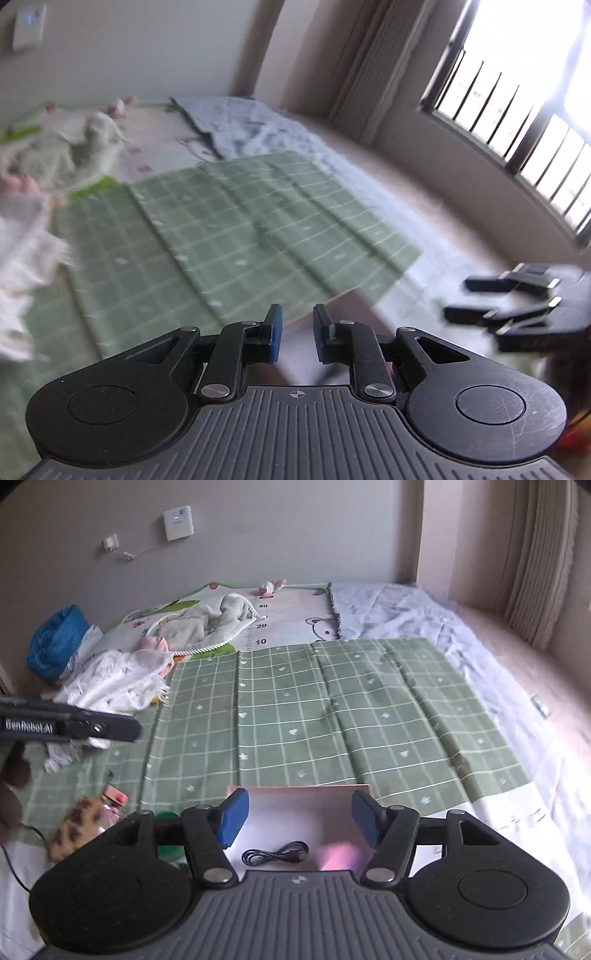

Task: Organize soft objects

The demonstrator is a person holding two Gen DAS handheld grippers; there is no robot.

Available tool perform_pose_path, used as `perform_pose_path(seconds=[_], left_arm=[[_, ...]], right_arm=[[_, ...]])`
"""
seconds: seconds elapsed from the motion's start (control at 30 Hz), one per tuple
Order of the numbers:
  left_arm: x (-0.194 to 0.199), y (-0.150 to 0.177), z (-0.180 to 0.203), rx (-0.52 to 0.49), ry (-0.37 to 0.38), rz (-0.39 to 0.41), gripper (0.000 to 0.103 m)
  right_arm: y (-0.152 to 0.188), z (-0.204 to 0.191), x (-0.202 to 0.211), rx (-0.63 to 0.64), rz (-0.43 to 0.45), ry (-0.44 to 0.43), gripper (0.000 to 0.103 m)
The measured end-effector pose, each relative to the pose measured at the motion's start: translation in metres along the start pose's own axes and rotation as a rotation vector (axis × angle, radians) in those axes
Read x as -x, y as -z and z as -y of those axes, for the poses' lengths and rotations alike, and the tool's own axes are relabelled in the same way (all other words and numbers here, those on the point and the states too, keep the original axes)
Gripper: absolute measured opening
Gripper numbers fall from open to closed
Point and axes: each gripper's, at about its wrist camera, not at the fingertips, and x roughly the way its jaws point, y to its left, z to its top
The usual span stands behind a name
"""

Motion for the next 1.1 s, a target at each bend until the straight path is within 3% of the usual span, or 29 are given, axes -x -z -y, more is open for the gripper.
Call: perform_pose_path(seconds=[0.1,0.27,0.43,0.53,0.73,0.9,1.03,1.1], left_arm=[[0.022,0.008,-0.035,-0.026,-0.107,0.002,0.02],[0.057,0.043,-0.1,0.067,-0.229,0.032,0.02],[0.078,0.075,-0.175,0.247,-0.257,0.078,0.02],[0.073,0.098,-0.199,0.196,-0.3,0.057,0.02],[0.06,0.14,-0.228,0.232,-0.25,-0.042,0.02],[0.078,0.167,-0.231,0.16,-0.225,-0.068,0.02],[0.092,0.183,-0.241,0.205,-0.191,-0.068,0.02],[0.096,0.187,-0.244,0.207,-0.196,-0.07,0.02]], right_arm=[[0.01,-0.012,-0.007,0.072,0.014,0.026,0.063],[0.014,-0.067,-0.015,0.134,0.084,0.052,0.063],[-0.01,-0.127,-0.044,0.063,-0.097,-0.174,0.063],[-0.022,-0.168,-0.065,0.027,-0.213,-0.237,0.063],[-0.03,-0.248,-0.121,0.033,-0.403,-0.217,0.063],[-0.025,-0.27,-0.178,-0.073,-0.502,-0.143,0.061],[-0.015,-0.26,-0.213,-0.259,-0.627,-0.164,0.043],[-0.013,-0.262,-0.213,-0.267,-0.634,-0.172,0.036]])
